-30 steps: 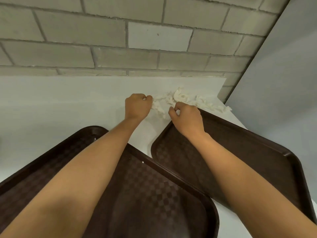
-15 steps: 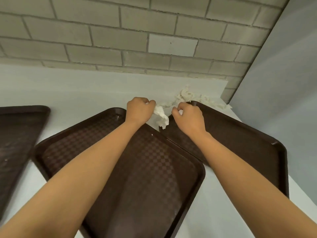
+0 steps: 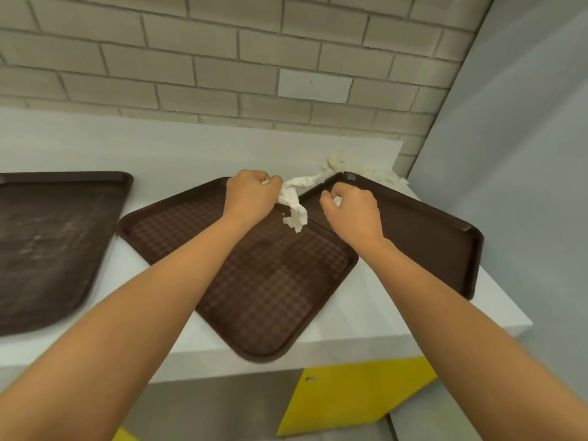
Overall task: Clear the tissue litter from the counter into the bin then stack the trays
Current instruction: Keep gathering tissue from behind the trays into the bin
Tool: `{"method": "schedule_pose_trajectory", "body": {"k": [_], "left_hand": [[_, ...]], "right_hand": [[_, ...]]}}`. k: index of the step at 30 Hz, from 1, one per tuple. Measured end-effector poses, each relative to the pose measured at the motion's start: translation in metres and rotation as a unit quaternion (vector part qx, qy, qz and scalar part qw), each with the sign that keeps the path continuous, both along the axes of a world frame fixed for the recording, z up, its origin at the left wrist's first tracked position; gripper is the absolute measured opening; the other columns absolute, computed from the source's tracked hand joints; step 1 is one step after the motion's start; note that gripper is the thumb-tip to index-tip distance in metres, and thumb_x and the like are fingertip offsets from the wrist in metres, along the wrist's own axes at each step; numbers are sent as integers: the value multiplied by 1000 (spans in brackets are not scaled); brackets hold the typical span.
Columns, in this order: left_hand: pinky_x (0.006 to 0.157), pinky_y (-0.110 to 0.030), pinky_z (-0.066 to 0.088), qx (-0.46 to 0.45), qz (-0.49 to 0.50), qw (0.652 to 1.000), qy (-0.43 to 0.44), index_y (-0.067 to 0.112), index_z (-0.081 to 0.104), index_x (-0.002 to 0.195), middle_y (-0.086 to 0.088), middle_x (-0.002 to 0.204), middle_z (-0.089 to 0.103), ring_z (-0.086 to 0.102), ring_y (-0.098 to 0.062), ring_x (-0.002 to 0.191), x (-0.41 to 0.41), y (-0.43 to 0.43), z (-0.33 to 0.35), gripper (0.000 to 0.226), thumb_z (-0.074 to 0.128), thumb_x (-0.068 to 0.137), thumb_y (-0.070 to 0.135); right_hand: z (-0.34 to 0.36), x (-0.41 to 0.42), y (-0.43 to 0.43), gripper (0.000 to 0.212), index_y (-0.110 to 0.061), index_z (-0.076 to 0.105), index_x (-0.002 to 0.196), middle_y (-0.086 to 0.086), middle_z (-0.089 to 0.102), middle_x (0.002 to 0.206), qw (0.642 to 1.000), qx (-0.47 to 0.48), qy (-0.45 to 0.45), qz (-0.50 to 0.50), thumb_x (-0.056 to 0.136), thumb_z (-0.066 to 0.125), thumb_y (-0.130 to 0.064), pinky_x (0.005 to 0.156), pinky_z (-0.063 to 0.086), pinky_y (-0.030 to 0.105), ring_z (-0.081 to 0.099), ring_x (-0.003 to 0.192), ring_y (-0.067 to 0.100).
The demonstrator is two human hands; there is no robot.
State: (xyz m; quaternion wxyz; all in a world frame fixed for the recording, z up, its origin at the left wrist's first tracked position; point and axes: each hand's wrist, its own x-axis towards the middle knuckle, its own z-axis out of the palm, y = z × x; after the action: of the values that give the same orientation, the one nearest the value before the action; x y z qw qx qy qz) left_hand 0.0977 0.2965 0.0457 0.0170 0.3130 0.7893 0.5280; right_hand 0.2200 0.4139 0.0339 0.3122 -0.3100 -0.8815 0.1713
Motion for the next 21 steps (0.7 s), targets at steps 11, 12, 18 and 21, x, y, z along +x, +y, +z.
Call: {"method": "schedule_pose_trajectory", "body": {"k": [11,12,18,21], "left_hand": [[46,-17,27,-36,-16,999,-4,9,38,51,0,49,34,30,-11,48,107,-78,-5,41,50,88,20],[48,-19,27,-39,-16,999,-11,9,38,52,0,49,34,30,-10,48,118,-81,-6,40,50,89,21],[39,-14,26,-46,-34,998,-41,11,36,51,-1,49,33,28,-10,48,176,-95,-26,39,52,86,17],[41,-17,26,-53,-23,997,-53,12,31,51,-1,50,30,27,-11,49,208,-95,-41,40,52,85,17]], "right_hand": [[-3,112,-71,32,-7,55,71,6,57,63,999,-31,-16,-25,91,49,-31,56,39,31,51,61,23],[-5,121,-74,32,-7,54,70,3,53,59,999,-34,-18,-26,91,49,-31,54,37,30,49,59,22],[-21,171,-76,29,-13,51,64,7,60,61,998,-61,-2,-18,89,49,-28,51,36,29,49,57,21],[-35,201,-73,27,-17,50,63,7,57,57,996,-90,-17,-14,88,49,-29,52,36,31,47,53,19]]}}
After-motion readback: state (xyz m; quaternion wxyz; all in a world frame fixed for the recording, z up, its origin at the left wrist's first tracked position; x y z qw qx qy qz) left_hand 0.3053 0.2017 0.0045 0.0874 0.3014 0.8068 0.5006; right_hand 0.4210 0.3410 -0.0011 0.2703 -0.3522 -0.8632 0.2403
